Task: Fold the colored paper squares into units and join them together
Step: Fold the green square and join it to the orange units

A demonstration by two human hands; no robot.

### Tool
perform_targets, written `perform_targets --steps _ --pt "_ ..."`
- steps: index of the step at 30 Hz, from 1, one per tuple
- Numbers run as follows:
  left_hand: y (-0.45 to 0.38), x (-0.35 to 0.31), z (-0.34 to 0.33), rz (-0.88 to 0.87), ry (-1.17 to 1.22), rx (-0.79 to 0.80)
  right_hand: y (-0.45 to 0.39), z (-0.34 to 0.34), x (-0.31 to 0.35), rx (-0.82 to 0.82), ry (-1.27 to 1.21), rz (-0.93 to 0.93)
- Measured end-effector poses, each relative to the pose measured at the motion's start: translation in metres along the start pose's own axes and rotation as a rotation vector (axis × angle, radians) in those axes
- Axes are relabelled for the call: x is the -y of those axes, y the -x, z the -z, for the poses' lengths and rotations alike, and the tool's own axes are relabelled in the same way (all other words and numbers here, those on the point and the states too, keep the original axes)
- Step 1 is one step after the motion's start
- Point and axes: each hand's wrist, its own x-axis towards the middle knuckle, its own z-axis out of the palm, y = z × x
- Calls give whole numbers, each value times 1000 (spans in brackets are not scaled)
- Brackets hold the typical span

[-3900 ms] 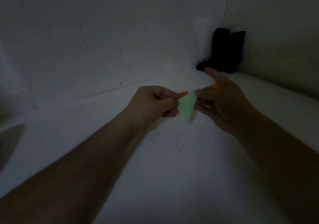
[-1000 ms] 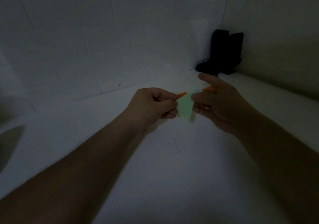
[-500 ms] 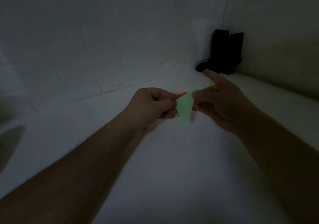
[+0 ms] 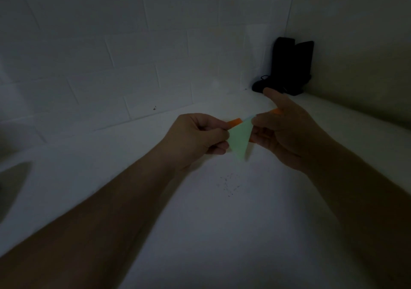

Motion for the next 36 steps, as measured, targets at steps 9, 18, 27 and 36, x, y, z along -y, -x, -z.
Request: perform_targets --steps 9,18,27,36 --pt "-3 1 1 -31 -51 -12 4 1 4 -29 25 11" --pt "-3 9 6 -195 -355 -45 13 -3 -3 77 689 125" --pt "0 10 5 -286 -431 -7 10 -4 -14 101 808 350" --pt "0 11 6 -372 -542 28 10 -3 -14 127 822 397"
